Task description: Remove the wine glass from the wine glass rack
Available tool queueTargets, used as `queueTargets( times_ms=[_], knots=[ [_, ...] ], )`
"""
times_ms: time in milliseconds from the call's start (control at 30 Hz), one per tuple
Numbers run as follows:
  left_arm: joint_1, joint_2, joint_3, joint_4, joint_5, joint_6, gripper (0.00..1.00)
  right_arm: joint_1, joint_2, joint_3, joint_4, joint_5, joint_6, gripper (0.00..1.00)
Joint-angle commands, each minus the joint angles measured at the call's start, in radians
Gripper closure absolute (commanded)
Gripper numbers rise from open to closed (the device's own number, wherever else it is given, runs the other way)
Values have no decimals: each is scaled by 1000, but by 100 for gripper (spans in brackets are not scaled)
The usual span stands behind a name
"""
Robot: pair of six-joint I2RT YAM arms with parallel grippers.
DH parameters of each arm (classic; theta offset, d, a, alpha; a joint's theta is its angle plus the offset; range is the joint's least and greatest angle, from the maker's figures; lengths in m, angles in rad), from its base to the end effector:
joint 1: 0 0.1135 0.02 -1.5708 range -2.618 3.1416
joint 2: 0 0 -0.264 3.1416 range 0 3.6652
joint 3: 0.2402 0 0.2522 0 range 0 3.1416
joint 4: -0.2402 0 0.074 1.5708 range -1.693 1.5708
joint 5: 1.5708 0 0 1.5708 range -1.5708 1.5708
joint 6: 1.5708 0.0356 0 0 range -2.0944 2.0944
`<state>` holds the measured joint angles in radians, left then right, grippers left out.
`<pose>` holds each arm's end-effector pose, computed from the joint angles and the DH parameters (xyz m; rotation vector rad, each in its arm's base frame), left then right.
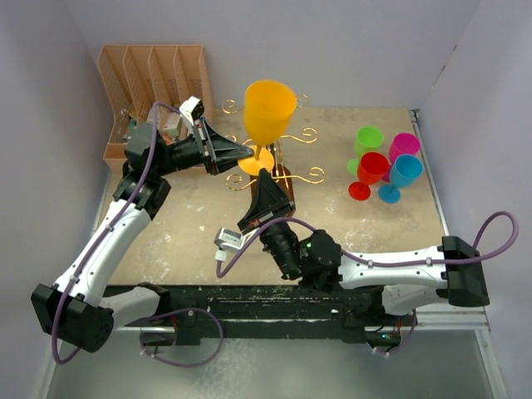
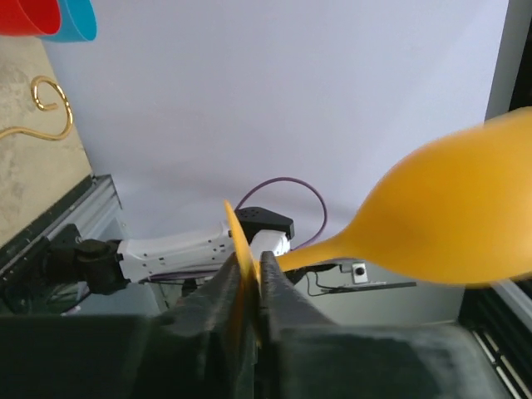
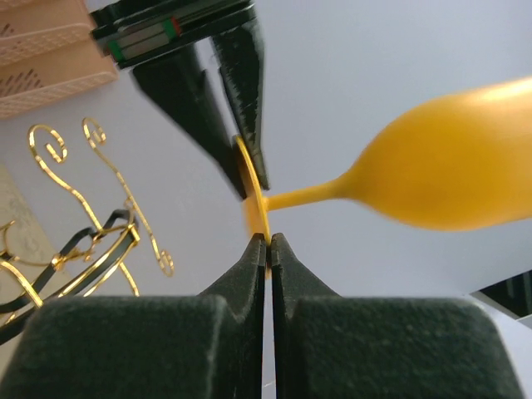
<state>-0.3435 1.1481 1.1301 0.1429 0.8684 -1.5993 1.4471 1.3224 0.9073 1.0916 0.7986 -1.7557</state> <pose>0.2300 -0.1111 0.4219 -0.2789 1.9236 -2.0602 0.0599 0.2752 0.3874 -0.8787 0.7268 -0.6313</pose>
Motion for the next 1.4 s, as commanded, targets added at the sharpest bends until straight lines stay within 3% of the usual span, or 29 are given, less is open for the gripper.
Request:
queueTargets(
  times_ms=[0, 233, 367, 533, 700, 767, 800, 900, 933, 967, 1167, 1367],
  knots=[
    [-6, -19, 4, 66, 0, -28, 100, 12, -17, 28, 70, 2, 3, 100],
    [-7, -26, -23, 103, -12, -40, 100, 18, -27, 27, 52, 29, 13, 100],
    [-7, -24, -73, 164, -38, -68, 100, 47, -44, 37, 34, 122, 29, 77],
    [-6, 8, -144, 266, -54, -110, 100, 121, -97, 12, 44, 245, 17, 58],
    [-7, 37, -169, 314, -69, -113, 100, 249, -146, 67, -7, 462, 75, 54],
    [-9, 44, -174, 321, -72, -100, 100, 269, -171, 218, -186, 563, 216, 55],
    [-8, 47, -173, 315, -74, -84, 100, 270, -187, 319, -382, 597, 399, 55],
    [-9, 55, -178, 317, -75, -62, 100, 270, -140, 805, -1409, 543, 1209, 56],
    [-9, 57, -183, 320, -75, -57, 100, 271, -100, 969, -1636, 476, 1414, 56],
    [-9, 59, -186, 322, -77, -53, 100, 271, -69, 1087, -1752, 450, 1497, 56],
    [-12, 70, -197, 340, -72, -26, 100, 271, 14, 1253, -1729, 471, 1428, 54],
    [-12, 74, -182, 301, -54, 56, 100, 269, 103, 1507, -1822, 379, 1532, 48]
  ],
)
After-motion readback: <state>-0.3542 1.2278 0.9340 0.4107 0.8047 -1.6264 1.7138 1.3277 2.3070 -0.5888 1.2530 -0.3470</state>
